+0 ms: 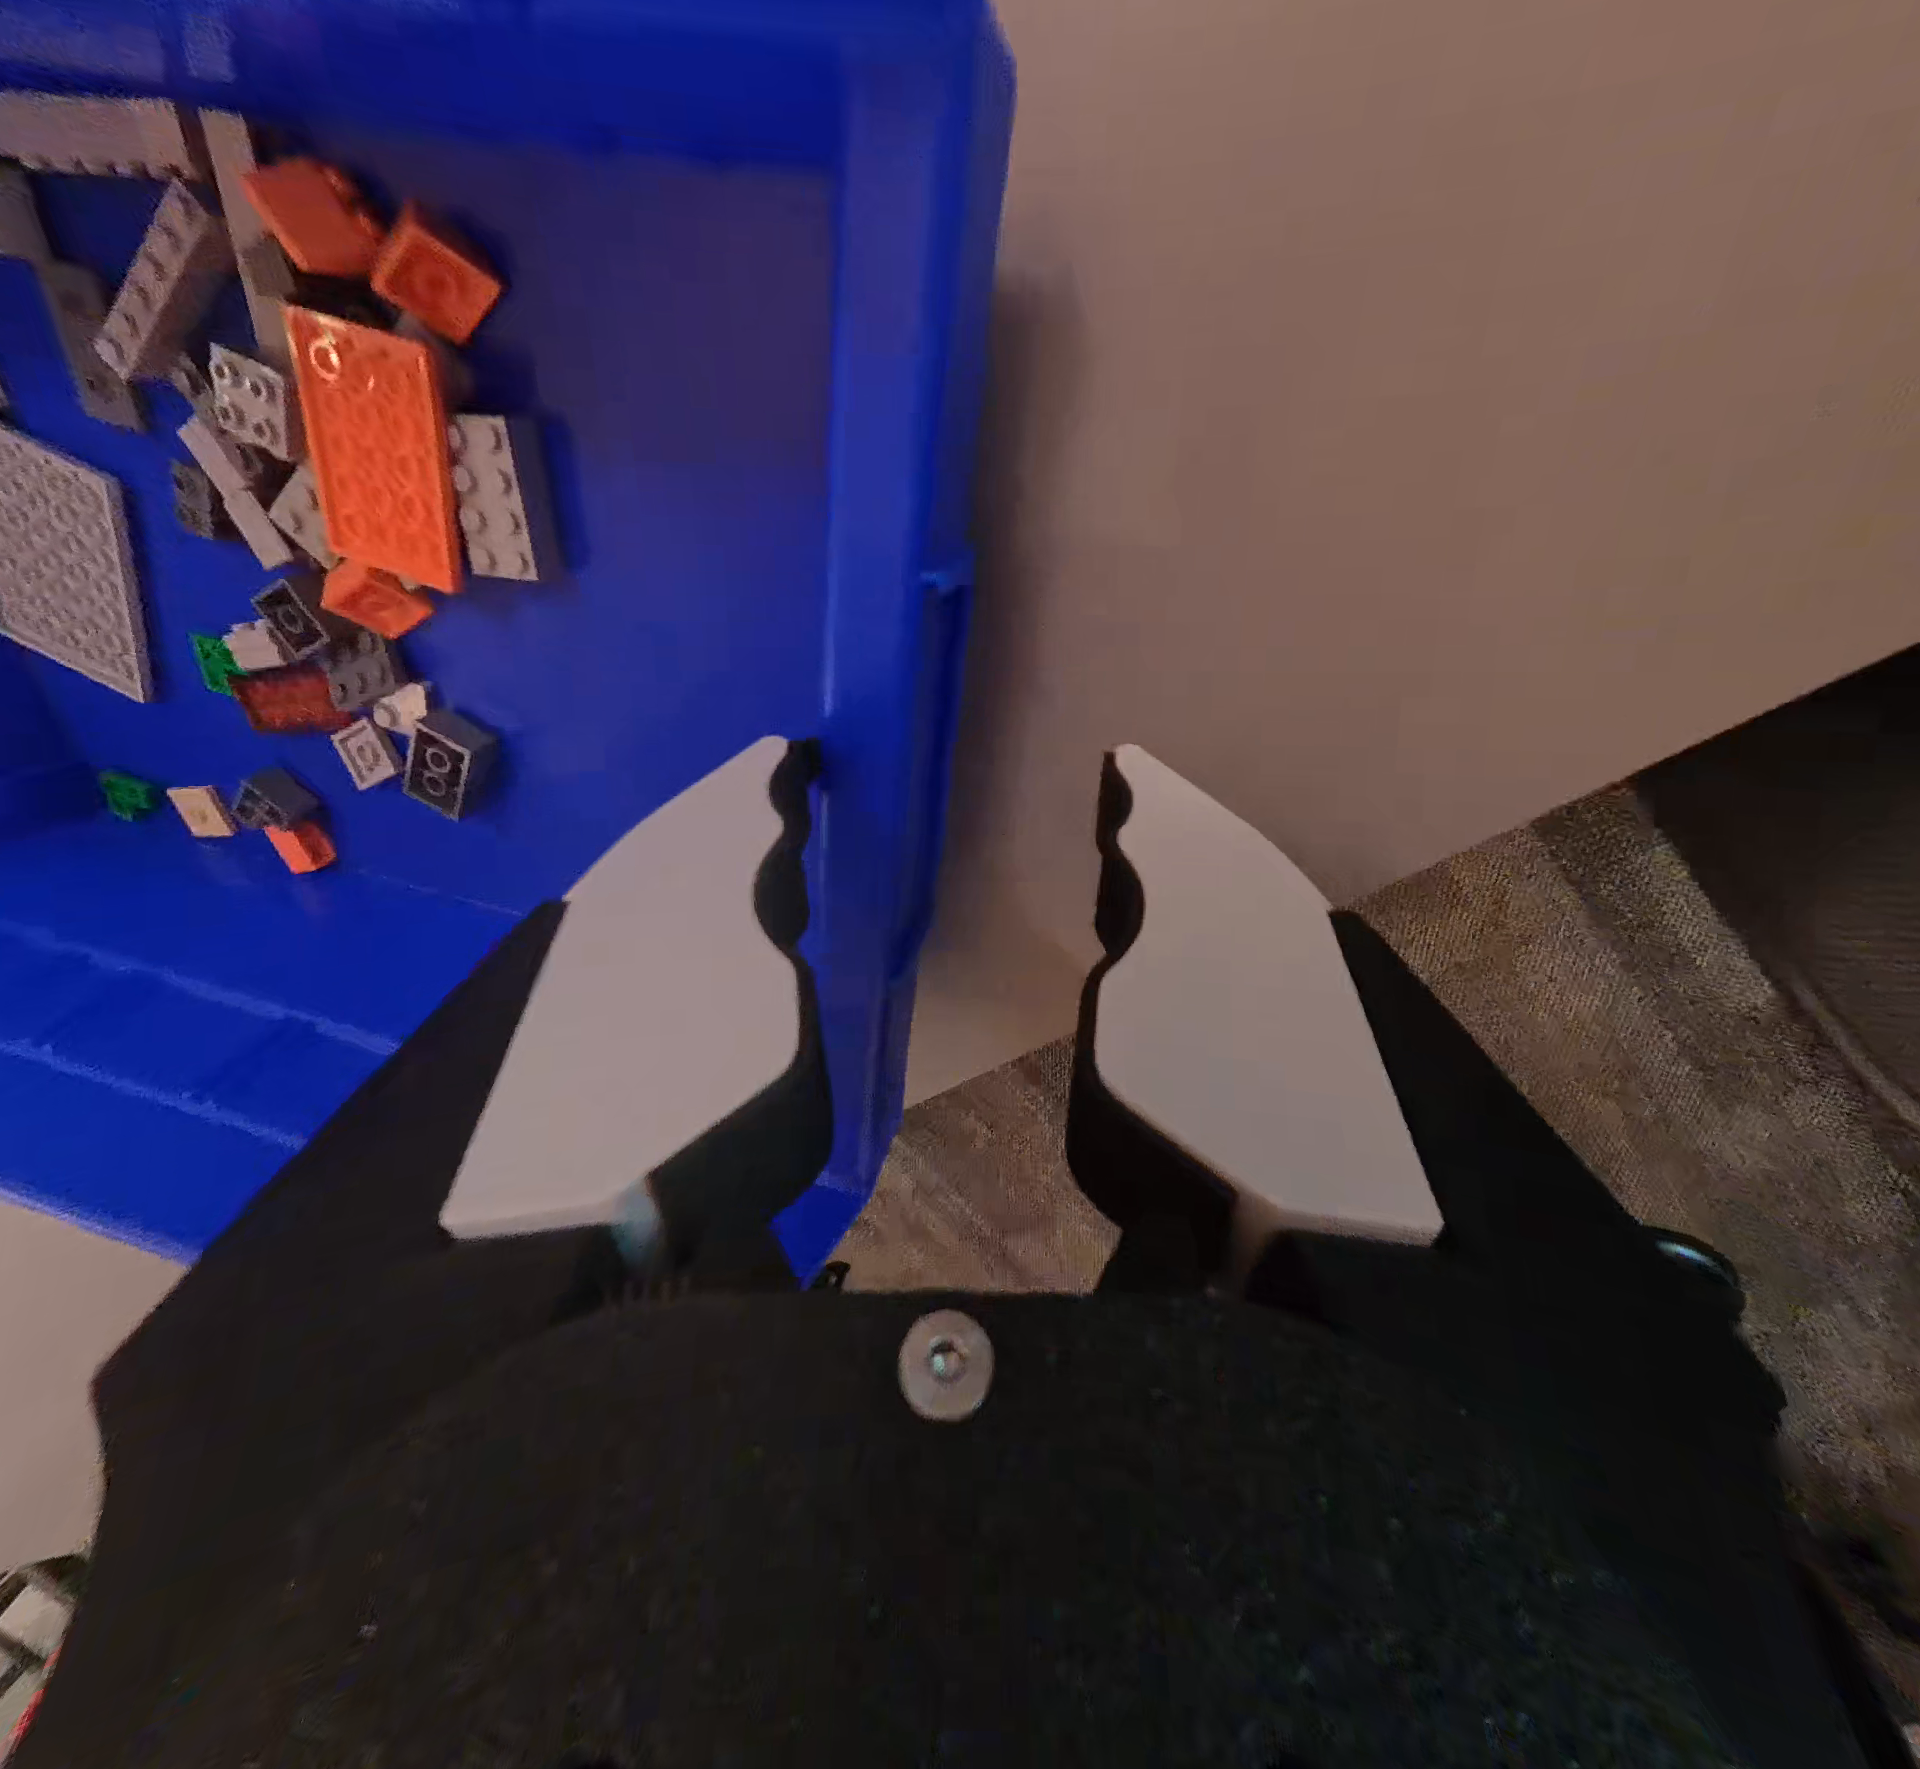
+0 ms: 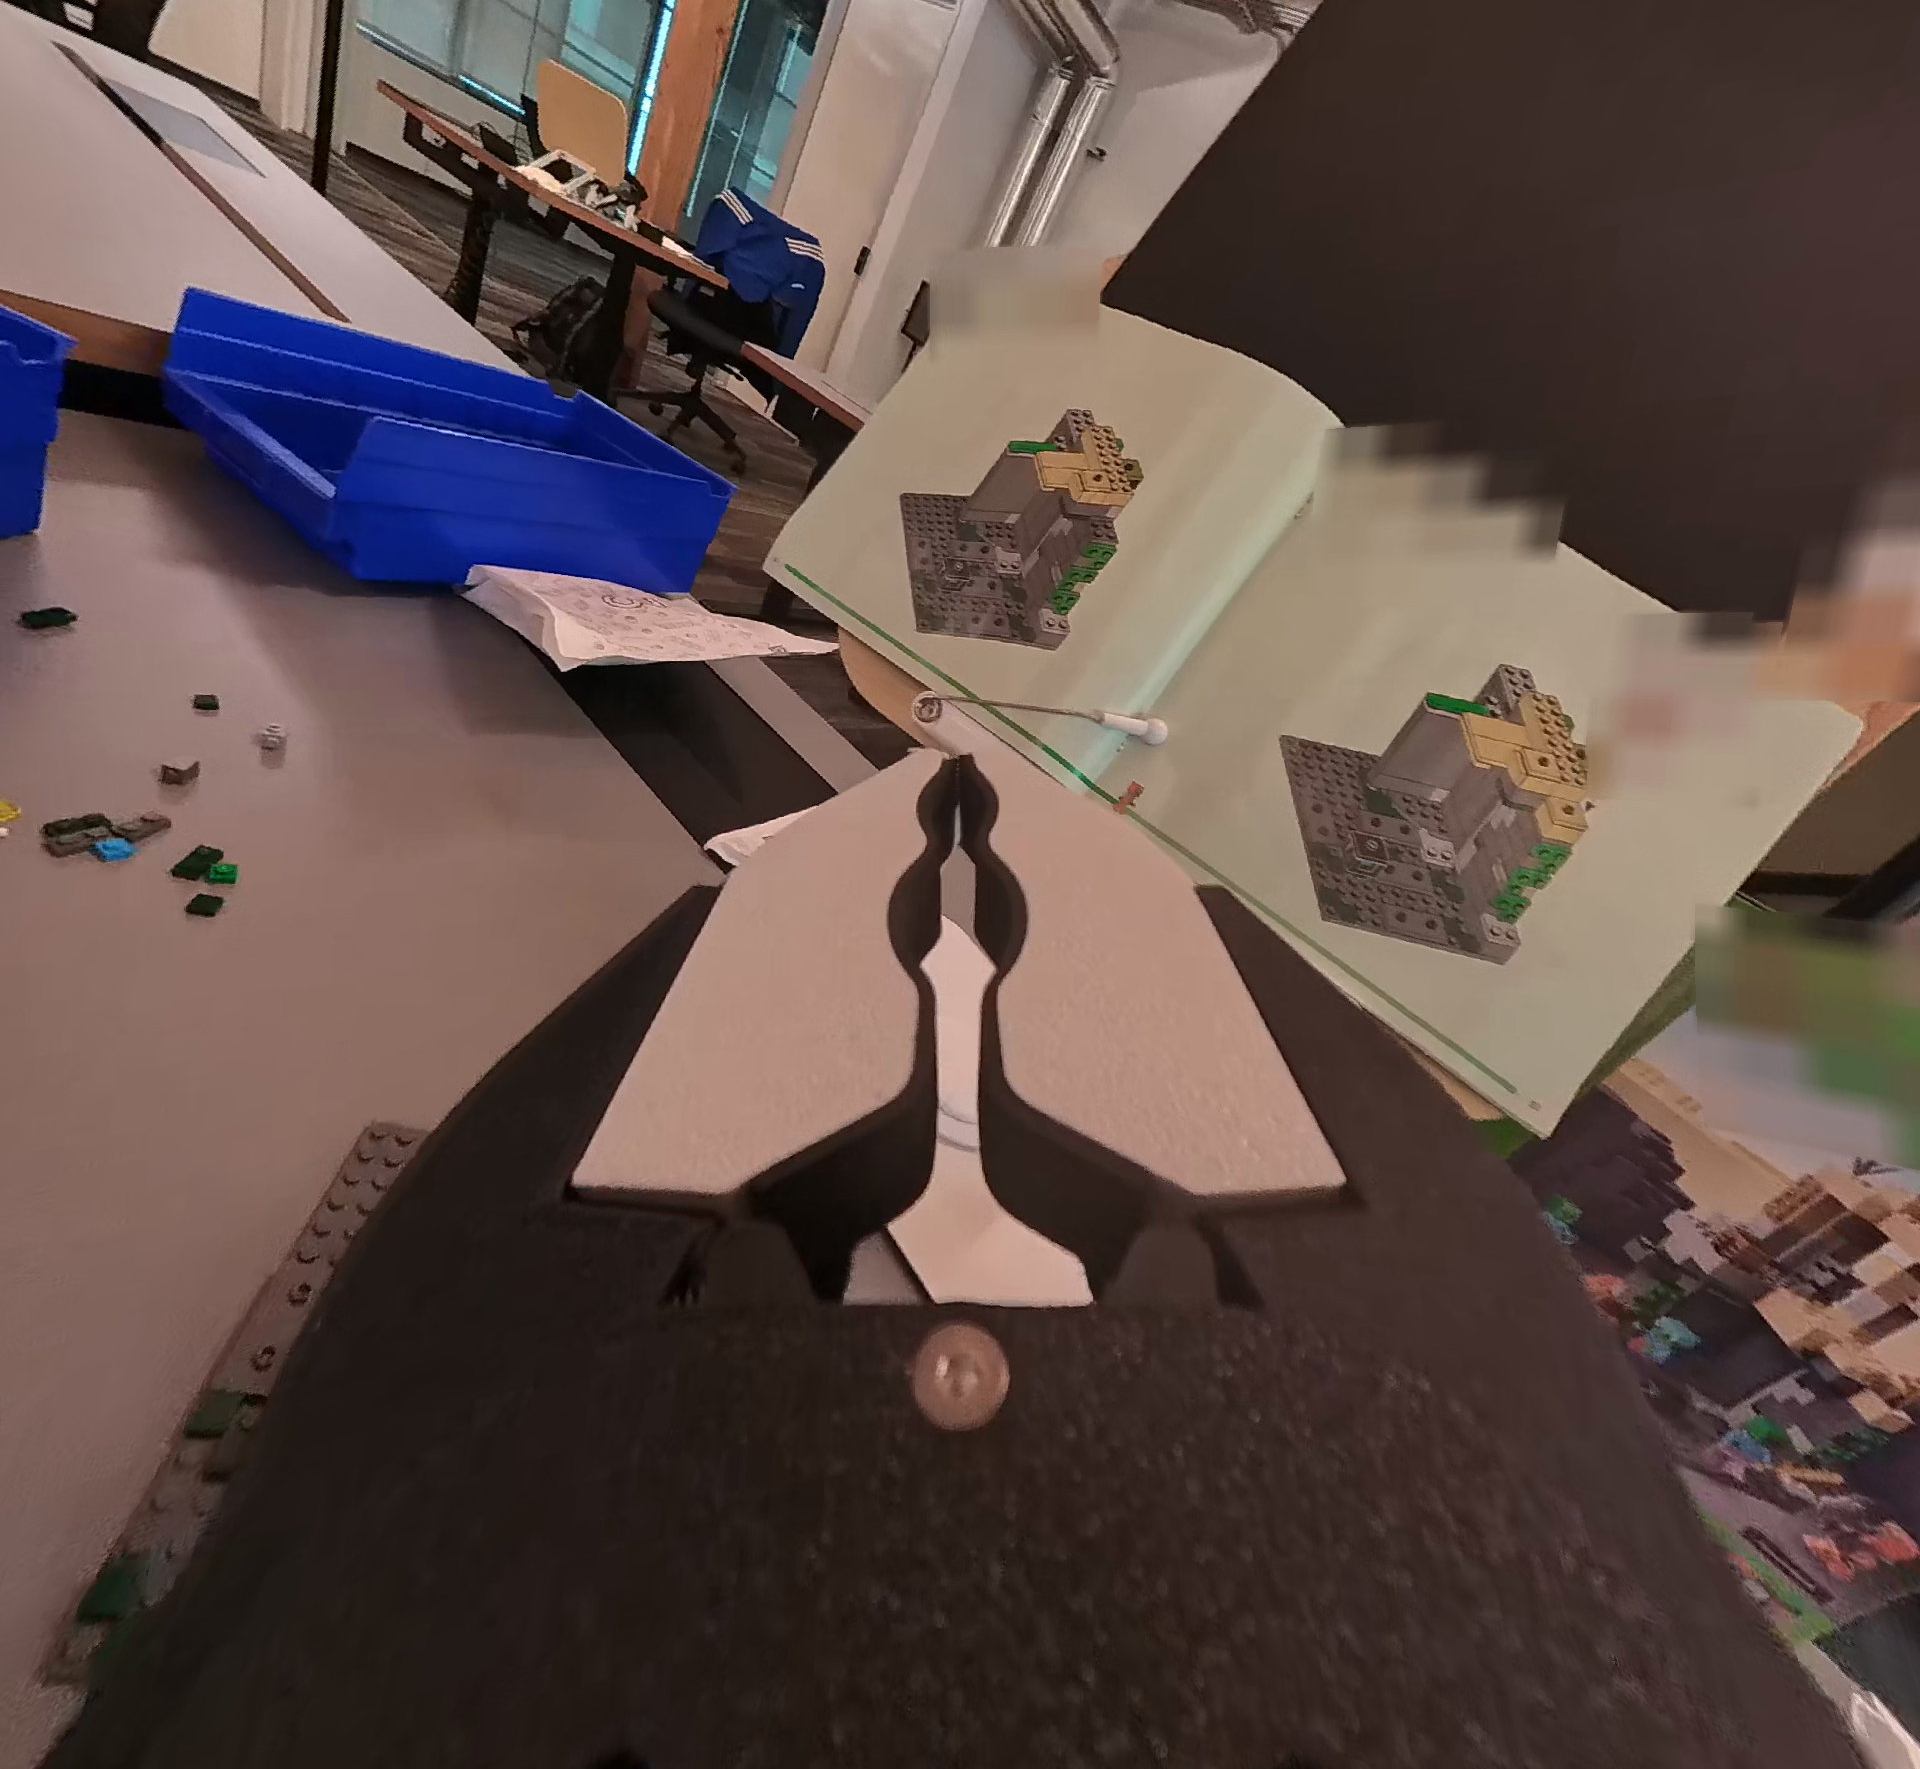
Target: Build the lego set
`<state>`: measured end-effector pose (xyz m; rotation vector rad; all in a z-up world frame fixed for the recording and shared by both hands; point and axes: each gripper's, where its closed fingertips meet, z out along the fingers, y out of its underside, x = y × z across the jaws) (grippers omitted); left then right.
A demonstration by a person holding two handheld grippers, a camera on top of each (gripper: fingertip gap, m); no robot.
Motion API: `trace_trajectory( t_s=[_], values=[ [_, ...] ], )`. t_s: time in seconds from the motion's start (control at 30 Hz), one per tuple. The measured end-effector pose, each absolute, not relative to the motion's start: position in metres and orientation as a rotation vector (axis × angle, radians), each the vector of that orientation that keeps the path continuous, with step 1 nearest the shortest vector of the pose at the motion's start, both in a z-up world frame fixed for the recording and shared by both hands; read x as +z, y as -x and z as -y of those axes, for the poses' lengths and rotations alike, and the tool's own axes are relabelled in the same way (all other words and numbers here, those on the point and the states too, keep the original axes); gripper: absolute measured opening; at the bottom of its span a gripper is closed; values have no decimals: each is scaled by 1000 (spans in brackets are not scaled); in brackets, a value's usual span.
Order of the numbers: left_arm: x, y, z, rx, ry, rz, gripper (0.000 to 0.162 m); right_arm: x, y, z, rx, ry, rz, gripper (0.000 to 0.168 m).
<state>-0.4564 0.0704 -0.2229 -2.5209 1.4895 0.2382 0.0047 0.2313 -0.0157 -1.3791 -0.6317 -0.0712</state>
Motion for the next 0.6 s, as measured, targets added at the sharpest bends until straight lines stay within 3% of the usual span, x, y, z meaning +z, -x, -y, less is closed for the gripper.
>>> trace_trajectory(
  t_s=[0.13,0.6],
  values=[
    [-228,475,-79,462,2457,-1609,27,-21,0,-232,-73,1382,663,0],
    [-228,478,-90,1137,1999,-1532,30,-25,11,-228,-85,1370,723,0]
  ],
)
